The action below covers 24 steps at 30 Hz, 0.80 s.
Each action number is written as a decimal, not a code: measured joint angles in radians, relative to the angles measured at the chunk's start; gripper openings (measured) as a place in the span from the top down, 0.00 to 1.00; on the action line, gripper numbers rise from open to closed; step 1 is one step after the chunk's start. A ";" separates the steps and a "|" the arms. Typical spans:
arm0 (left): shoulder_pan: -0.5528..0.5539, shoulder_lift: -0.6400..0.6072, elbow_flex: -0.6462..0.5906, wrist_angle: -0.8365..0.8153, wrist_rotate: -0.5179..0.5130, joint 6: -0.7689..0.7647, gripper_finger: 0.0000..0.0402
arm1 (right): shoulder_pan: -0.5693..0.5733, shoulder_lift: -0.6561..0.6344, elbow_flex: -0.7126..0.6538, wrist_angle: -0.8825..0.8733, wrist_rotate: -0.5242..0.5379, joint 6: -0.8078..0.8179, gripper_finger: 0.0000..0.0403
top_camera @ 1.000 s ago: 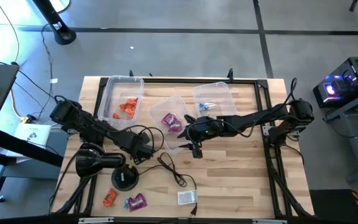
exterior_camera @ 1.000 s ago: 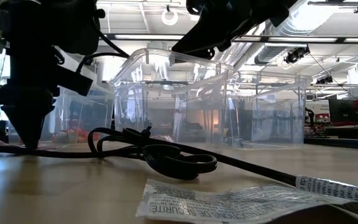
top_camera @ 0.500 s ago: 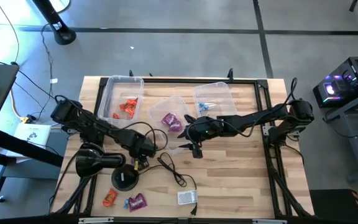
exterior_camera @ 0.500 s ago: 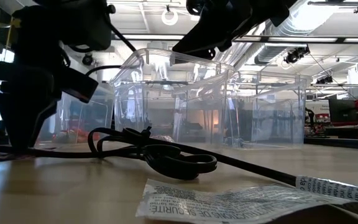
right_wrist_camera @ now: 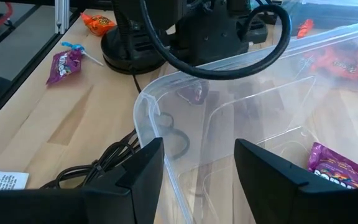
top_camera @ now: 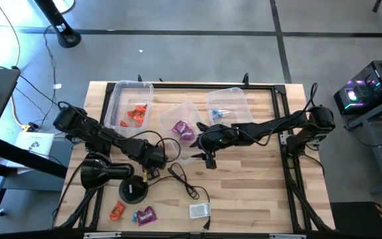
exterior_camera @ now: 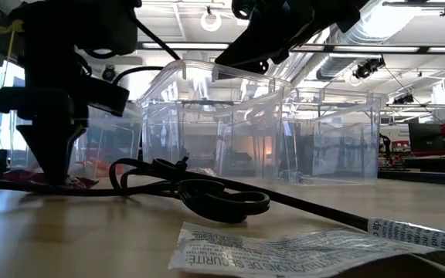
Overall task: Sort candy
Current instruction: Put the violet candy into the center transparent bin
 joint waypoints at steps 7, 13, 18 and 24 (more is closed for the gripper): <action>-0.041 -0.119 0.045 -0.128 -0.090 -0.030 0.99 | 0.000 0.000 0.000 -0.001 0.000 0.000 0.52; -0.080 -0.237 0.094 -0.158 -0.131 -0.039 1.00 | 0.006 0.000 0.000 0.005 0.001 -0.022 0.52; -0.126 -0.312 0.179 -0.159 -0.258 0.026 1.00 | 0.038 0.000 -0.002 0.041 0.002 -0.088 0.52; -0.163 -0.340 0.332 -0.156 -0.490 0.151 1.00 | 0.064 -0.026 -0.002 0.063 0.001 -0.094 0.52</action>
